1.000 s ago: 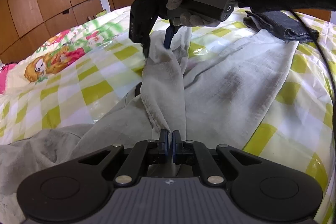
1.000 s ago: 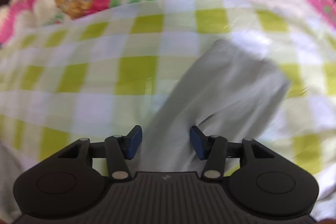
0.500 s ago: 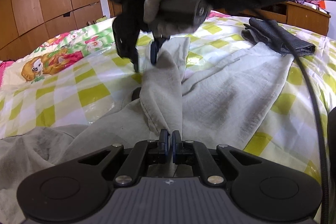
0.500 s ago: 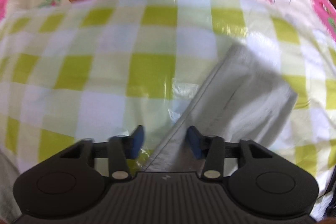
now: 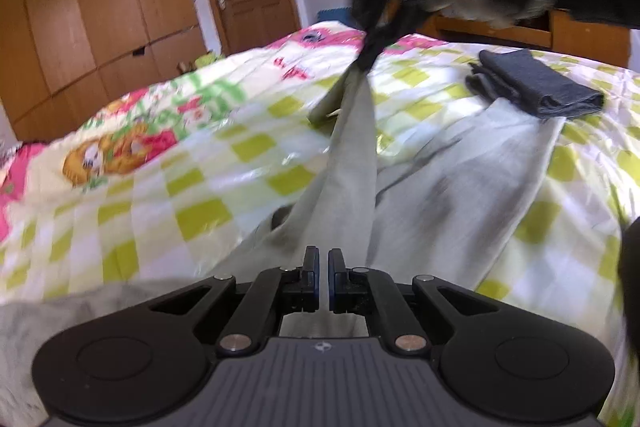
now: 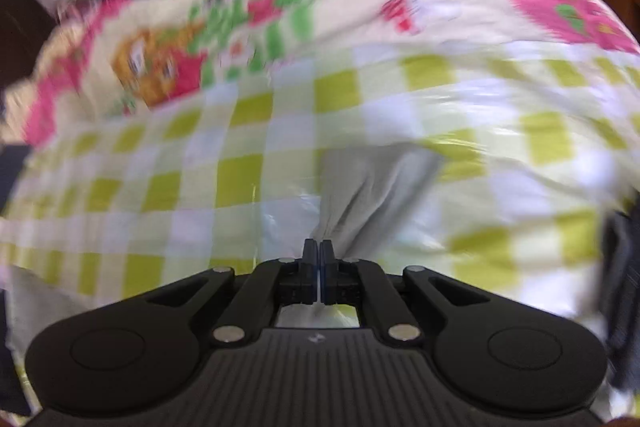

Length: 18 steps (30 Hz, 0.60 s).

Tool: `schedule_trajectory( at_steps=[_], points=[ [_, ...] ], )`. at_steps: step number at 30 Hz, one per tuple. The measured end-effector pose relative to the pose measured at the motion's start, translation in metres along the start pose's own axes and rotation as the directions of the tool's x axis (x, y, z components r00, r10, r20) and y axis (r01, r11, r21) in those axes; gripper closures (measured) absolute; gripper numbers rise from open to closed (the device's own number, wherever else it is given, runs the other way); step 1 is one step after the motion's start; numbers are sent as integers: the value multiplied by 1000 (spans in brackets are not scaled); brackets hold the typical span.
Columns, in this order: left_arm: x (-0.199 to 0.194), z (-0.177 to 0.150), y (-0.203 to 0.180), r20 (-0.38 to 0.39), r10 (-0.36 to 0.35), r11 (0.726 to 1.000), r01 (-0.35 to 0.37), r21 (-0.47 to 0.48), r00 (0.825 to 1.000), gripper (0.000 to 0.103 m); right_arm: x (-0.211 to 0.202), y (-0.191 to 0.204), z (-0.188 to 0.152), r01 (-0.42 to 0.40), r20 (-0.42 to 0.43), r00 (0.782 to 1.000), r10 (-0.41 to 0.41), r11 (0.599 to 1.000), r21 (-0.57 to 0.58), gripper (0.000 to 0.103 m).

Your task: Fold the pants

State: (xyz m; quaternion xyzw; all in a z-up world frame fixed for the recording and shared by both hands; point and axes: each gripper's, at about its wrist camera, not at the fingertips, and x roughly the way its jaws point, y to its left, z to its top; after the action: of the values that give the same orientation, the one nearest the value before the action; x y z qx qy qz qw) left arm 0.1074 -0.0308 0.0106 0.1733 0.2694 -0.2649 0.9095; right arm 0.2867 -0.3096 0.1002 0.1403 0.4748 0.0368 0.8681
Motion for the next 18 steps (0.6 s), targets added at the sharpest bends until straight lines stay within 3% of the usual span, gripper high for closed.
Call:
schedule_trajectory(
  at_steps=[5, 8, 11, 15, 18],
  points=[
    [-9, 8, -32, 3, -42, 995, 42, 87, 999, 83, -69, -77, -65, -42, 58, 998, 32, 984, 171, 101],
    [-4, 8, -52, -33, -46, 989, 50, 139, 998, 83, -60, -108, -101, -25, 22, 1000, 20, 972, 234, 94],
    [-2, 7, -65, -61, -41, 985, 51, 164, 997, 83, -35, -132, -131, -4, -33, 999, 16, 946, 323, 94],
    [-5, 2, -70, -99, -45, 988, 59, 146, 994, 82, -27, -147, -144, -26, 9, 1000, 25, 929, 368, 94],
    [-5, 0, -73, -120, -43, 988, 60, 139, 992, 82, -31, -140, -129, 8, 66, 997, -29, 953, 304, 86]
  ],
)
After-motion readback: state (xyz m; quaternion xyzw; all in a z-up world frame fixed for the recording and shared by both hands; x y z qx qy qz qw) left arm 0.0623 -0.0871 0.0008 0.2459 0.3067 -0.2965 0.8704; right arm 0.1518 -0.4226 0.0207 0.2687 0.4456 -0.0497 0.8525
